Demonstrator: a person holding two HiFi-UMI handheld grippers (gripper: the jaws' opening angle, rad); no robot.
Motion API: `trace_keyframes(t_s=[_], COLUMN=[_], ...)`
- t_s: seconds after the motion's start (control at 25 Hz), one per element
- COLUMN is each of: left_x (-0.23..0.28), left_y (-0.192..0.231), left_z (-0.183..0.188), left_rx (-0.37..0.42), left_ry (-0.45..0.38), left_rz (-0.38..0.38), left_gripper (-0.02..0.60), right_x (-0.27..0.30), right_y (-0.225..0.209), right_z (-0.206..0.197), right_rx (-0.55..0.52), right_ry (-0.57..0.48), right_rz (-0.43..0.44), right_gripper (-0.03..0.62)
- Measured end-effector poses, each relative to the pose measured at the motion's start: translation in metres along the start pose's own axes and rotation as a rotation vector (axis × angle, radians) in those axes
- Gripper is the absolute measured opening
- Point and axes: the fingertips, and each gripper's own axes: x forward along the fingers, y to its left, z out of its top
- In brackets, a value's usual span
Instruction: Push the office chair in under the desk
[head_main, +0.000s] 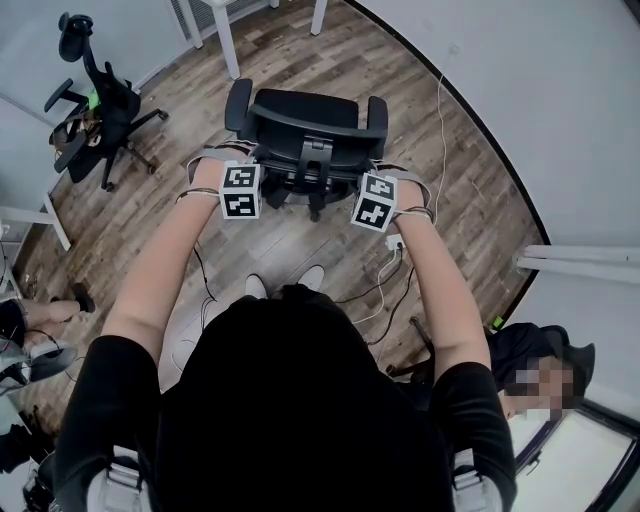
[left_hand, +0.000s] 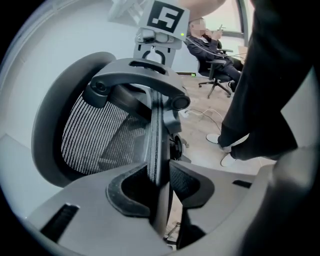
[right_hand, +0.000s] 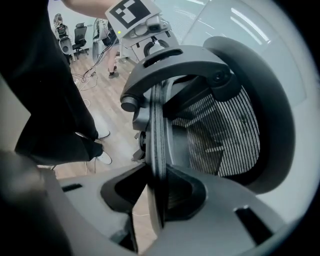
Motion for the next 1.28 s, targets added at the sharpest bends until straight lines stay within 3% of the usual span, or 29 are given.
trace_keyframes(t_s=[0.44, 1.28], left_x=[0.015, 0.050], left_y=[0.020, 0.081], left_z=[0.008, 0.012], left_rx=[-0.018, -0.099], left_ry=[0.026, 0.077], left_rz=[0.029, 0.075], left_gripper=[0.114, 0.123], right_x=[0.009, 0.034], right_y=[-0.024, -0.095], right_z=[-0.016, -0.039], right_rx=[0.031, -0.010], right_ry=[-0.008, -0.035], right_rz=[-0.037, -0.089], right_gripper=[0.110, 0.115])
